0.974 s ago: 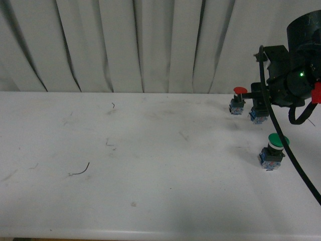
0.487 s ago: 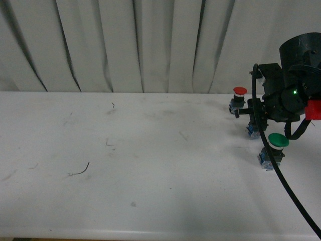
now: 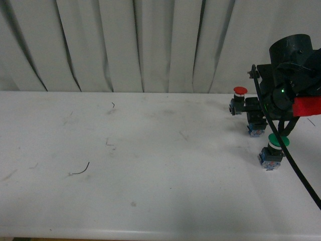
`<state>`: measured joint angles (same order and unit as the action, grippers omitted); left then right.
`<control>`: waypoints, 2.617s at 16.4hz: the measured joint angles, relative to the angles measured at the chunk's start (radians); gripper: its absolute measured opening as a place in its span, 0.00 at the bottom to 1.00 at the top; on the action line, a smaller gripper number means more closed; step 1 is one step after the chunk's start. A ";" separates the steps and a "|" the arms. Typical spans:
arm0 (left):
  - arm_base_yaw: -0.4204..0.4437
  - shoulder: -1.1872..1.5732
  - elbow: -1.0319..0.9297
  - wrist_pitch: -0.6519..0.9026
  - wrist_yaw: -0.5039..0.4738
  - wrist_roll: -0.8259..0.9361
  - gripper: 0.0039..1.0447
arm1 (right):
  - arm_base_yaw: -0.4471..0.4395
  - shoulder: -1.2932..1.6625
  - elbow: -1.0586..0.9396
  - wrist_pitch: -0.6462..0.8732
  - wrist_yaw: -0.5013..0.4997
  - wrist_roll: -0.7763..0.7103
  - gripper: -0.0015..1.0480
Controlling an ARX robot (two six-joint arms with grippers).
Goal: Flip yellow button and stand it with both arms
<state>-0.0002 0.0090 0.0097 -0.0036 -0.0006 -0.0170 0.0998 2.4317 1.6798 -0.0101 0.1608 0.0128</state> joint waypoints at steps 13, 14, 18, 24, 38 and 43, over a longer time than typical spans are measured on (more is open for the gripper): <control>0.000 0.000 0.000 0.000 0.000 0.000 0.94 | 0.017 0.021 0.047 -0.017 -0.001 0.022 0.93; 0.000 0.000 0.000 0.000 0.000 0.000 0.94 | 0.017 0.021 0.047 -0.009 -0.005 0.022 0.93; 0.000 0.000 0.000 0.000 0.000 0.000 0.94 | -0.006 -0.111 -0.078 0.068 -0.063 0.019 0.94; 0.000 0.000 0.000 0.000 0.000 0.000 0.94 | -0.087 -0.753 -0.652 0.542 -0.182 0.008 0.81; 0.000 0.000 0.000 0.000 0.000 0.000 0.94 | -0.100 -1.587 -1.522 0.690 -0.161 -0.010 0.02; 0.000 0.000 0.000 0.000 0.000 0.000 0.94 | -0.100 -1.759 -1.601 0.599 -0.161 -0.010 0.02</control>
<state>-0.0002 0.0090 0.0097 -0.0036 -0.0006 -0.0170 -0.0002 0.6731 0.0784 0.5892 -0.0002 0.0029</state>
